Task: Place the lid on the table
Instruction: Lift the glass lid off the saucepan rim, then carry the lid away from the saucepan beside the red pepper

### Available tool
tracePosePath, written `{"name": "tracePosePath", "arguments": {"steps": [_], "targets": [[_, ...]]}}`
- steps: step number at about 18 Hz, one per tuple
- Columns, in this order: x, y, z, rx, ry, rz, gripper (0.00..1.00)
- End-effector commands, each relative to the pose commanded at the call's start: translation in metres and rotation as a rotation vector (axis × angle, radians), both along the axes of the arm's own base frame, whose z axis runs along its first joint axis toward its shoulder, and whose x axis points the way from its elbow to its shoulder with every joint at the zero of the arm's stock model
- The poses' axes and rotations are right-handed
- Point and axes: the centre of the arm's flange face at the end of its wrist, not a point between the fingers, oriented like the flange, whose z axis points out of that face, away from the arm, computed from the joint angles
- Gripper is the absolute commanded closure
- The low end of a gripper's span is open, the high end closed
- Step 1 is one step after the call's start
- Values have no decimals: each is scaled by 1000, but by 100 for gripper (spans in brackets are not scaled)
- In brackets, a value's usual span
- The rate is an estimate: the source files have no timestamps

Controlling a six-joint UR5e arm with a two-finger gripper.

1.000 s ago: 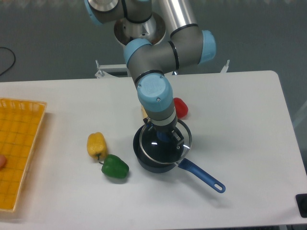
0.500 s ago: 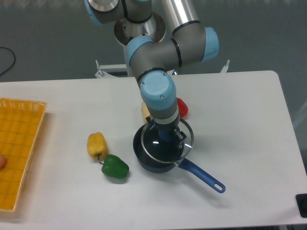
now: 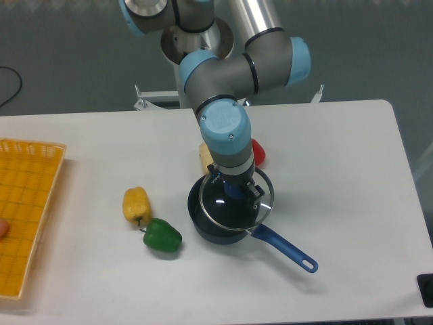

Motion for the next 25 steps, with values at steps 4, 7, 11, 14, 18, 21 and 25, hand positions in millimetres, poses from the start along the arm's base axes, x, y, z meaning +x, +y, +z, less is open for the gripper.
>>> {"name": "tracePosePath", "arguments": {"steps": [4,7,11,14,18,21,25], "targets": [[-21,-17,13,-3,-7,34,49],[-41,-33,21,27,-20,55,50],[-61,-51,29,43,-21,48,51],[-81,-69,21,38,-38,46,51],[-112,-101,7,22,-63,3,51],[-127,-115,-6,12,-82,19,51],[-140,-117,-20,23,-73,32,51]]}}
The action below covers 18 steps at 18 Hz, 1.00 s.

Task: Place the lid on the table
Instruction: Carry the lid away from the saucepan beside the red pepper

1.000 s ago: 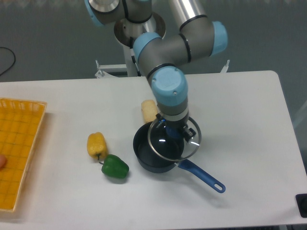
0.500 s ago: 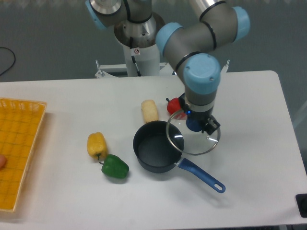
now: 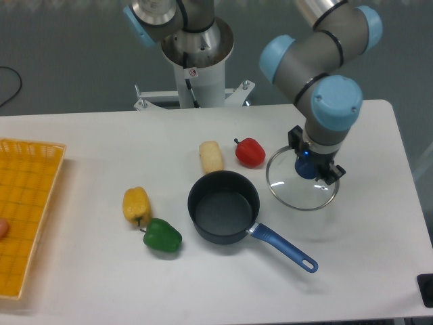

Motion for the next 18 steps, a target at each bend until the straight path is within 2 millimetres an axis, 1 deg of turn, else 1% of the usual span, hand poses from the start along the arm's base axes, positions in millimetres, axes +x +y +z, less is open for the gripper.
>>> {"name": "tracePosePath", "arguments": {"steps": [2,4,8,13,18], "targets": [[-7,-1,-4,9,21,6,51],[-12,-5,-13,11,30,26,51],[-19,-6,-34,13,42,29,51],[-21,-6,-42,3,32,30,54],[-22,-6,-59,-11,8,31,54]]}}
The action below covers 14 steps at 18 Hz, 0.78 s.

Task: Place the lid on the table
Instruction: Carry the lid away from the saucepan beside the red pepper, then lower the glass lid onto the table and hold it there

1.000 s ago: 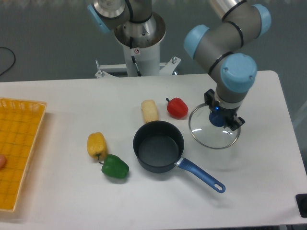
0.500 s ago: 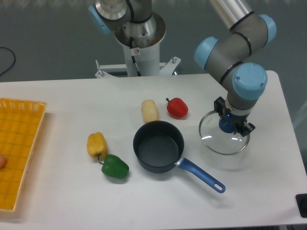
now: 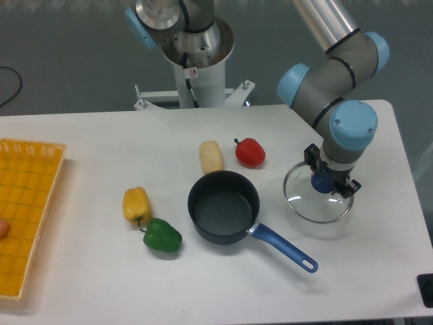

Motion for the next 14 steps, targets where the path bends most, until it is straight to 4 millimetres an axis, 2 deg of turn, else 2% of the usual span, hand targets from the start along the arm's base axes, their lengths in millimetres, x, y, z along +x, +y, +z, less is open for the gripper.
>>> {"name": "tracePosePath", "arguments": {"steps": [2,14], "targets": [[5,-1,-13,-8,-22,-1,54],[6,-1,-30,-19,-44,-2,53]]}}
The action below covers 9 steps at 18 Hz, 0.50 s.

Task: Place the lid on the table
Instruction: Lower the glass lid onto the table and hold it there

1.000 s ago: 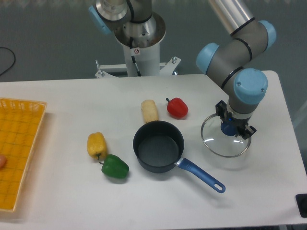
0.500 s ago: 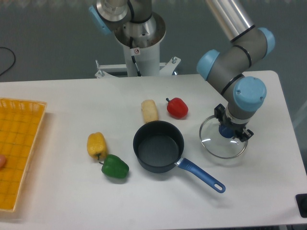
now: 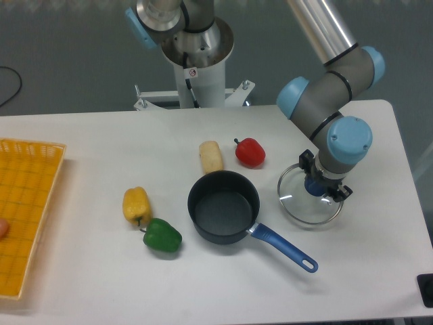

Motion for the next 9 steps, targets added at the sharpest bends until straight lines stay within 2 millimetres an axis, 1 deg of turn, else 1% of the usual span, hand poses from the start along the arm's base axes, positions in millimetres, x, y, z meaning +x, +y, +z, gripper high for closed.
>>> {"name": "tracePosePath", "arguments": {"steps": [2,4,9], "targets": [[-1,-1,-1,-12,3,-1,51],[0,-2,-1,-24,7,-4,47],[1,0,-4,-28,4,-6,46]]}}
